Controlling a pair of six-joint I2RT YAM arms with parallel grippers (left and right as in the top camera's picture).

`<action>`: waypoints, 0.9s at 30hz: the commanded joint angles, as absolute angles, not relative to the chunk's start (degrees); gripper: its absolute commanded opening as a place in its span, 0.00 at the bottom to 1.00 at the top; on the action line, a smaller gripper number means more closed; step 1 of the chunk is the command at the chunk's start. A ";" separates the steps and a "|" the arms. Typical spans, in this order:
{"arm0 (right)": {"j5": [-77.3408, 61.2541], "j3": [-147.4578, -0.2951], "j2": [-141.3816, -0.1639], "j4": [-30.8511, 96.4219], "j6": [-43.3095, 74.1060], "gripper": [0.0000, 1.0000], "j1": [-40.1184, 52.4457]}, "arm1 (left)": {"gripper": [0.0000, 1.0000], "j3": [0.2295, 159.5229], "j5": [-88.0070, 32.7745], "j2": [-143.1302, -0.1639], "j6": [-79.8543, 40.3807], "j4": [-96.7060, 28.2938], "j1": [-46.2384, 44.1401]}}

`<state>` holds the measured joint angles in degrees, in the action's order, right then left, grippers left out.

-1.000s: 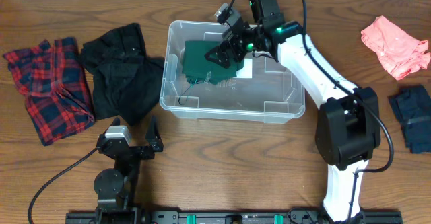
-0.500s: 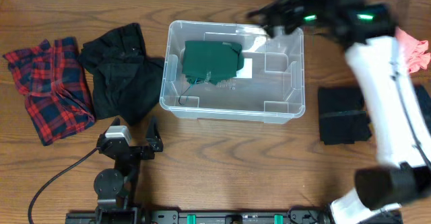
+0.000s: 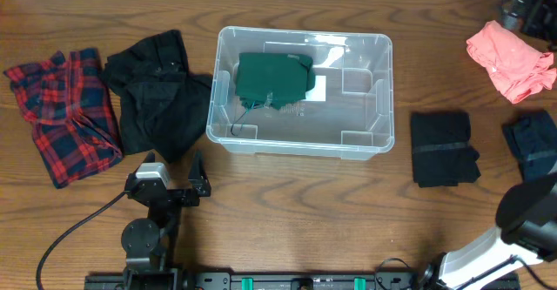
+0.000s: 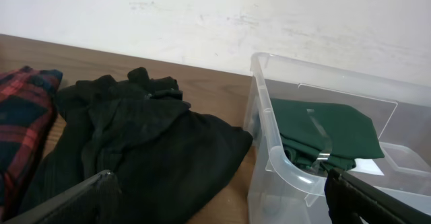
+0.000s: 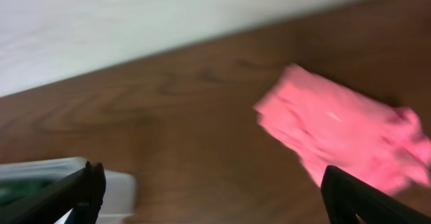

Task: Pack container
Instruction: 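Release the green cloth and move the right gripper to the pink cloth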

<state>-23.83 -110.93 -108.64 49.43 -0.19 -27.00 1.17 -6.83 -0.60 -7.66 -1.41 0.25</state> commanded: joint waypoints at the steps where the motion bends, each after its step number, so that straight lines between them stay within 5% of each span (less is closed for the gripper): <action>1: -22.20 -110.50 -112.16 48.77 1.74 0.99 -30.83 | 0.98 0.23 -7.27 -0.27 -7.38 -3.42 0.03; 27: -13.96 -110.45 -134.87 43.33 12.21 0.97 -38.57 | 0.98 0.23 -7.29 -0.27 -7.38 -3.40 0.03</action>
<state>-14.31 -110.83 -132.90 44.23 11.00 -39.24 1.17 -6.83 -0.60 -7.66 -1.41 0.25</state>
